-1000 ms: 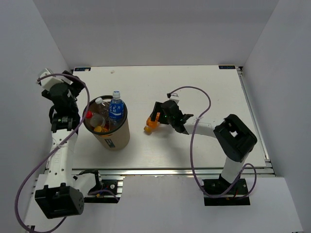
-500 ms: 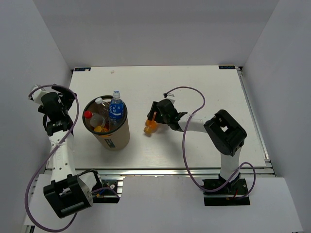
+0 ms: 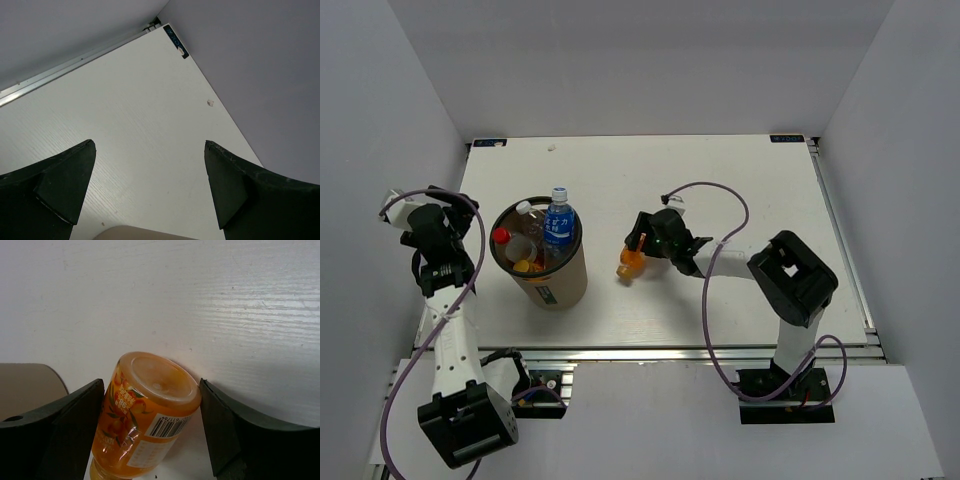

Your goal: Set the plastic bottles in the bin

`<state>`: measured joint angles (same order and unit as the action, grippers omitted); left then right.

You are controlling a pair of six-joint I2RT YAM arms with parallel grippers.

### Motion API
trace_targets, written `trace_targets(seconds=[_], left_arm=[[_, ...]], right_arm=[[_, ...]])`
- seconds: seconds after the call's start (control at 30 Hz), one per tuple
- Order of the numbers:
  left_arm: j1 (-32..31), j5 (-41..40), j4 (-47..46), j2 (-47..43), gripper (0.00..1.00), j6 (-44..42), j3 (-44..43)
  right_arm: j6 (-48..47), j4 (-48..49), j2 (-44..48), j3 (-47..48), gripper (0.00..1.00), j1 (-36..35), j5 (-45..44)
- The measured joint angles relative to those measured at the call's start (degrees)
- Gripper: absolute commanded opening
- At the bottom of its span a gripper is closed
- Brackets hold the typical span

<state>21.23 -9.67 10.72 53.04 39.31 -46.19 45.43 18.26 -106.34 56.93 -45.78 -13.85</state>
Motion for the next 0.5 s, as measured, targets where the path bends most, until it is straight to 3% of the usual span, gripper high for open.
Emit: trace_targets(seconds=[0.17,0.5], left_arm=[[0.0,1.3,-0.3,0.0,0.98,0.6,0.9],[0.0,5.1,-3.3,0.0,0.98,2.3,2.7]], right_arm=[[-3.4,2.2,5.6,-2.4,0.03,0.0,0.9],[-17.2,10.2,22.7,-5.6,0.02,0.0,3.8]])
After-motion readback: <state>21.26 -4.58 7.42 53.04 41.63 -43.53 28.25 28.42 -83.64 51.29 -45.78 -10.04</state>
